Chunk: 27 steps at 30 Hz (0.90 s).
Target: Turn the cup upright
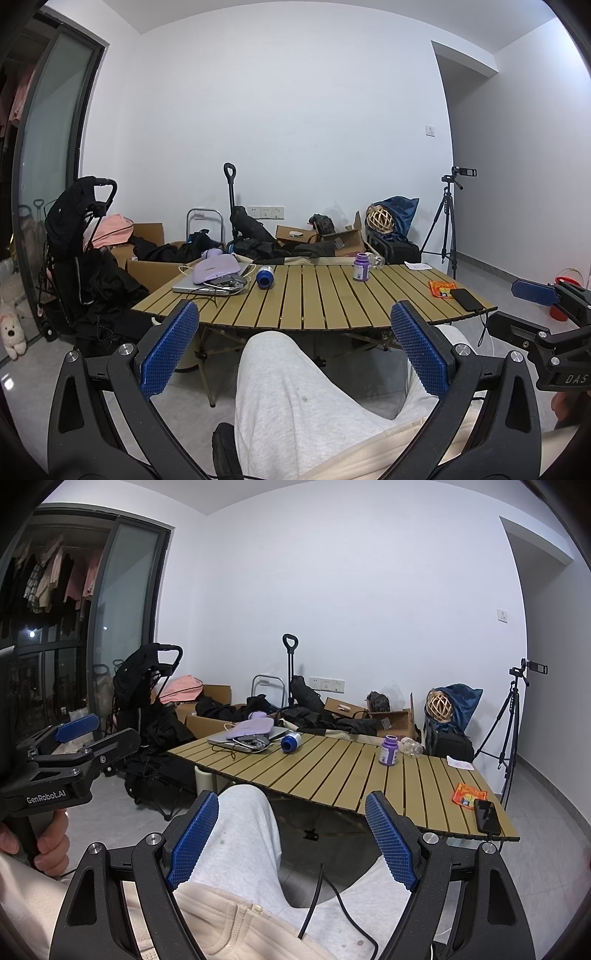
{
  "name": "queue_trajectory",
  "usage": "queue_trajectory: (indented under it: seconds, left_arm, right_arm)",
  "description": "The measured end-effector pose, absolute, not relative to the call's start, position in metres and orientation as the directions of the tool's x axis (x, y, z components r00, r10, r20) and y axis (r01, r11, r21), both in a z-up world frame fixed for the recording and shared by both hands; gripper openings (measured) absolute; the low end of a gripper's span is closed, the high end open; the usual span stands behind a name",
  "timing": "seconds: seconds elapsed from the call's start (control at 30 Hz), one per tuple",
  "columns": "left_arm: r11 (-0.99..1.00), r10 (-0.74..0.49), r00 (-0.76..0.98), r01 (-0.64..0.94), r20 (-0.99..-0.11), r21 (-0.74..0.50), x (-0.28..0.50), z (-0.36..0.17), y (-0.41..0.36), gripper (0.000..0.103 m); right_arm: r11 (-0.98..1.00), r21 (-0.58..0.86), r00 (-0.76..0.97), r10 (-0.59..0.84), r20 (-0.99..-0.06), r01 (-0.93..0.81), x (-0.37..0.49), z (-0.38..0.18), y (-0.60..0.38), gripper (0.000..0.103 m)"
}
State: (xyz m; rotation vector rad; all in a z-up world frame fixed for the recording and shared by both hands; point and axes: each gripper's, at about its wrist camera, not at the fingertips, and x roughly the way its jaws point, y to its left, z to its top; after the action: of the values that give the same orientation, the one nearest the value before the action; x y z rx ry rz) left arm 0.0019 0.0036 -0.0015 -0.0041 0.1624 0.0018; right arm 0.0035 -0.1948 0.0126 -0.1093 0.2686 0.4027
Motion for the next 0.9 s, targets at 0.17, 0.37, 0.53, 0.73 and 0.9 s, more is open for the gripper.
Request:
queue_trajectory:
  seconds: [0.17, 0.37, 0.53, 0.73, 0.9]
  left_arm:
    - [1.0, 0.006, 0.987, -0.006, -0.162, -0.004, 0.0037, -0.004, 0.0048, 0.103]
    - [1.0, 0.002, 0.986, -0.003, -0.164, -0.003, 0.0055, -0.0078, 0.0053, 0.103]
    - [1.0, 0.002, 0.986, -0.003, -0.166, -0.004, 0.0042, -0.008, 0.0028, 0.103]
    - [1.0, 0.001, 0.987, -0.002, -0.159, -0.002, 0.0028, -0.0094, 0.0024, 0.103]
    - [1.0, 0.001, 0.987, -0.001, -0.159, -0.002, 0.0019, -0.0084, 0.0026, 0.103]
  right_arm:
    - [0.914, -0.051, 0.885, 0.373, -0.279, -0.402, 0.0041, 0.0143, -0.1946, 0.086]
    - [0.913, -0.049, 0.883, 0.375, -0.283, -0.404, 0.0029, 0.0085, -0.1911, 0.086]
    - [0.913, -0.048, 0.881, 0.376, -0.286, -0.405, 0.0035, 0.0083, -0.1917, 0.086]
    - [0.912, -0.058, 0.882, 0.375, -0.286, -0.407, 0.0025, 0.0085, -0.1907, 0.086]
    - [0.91, -0.062, 0.882, 0.377, -0.283, -0.409, 0.0031, 0.0107, -0.1918, 0.086]
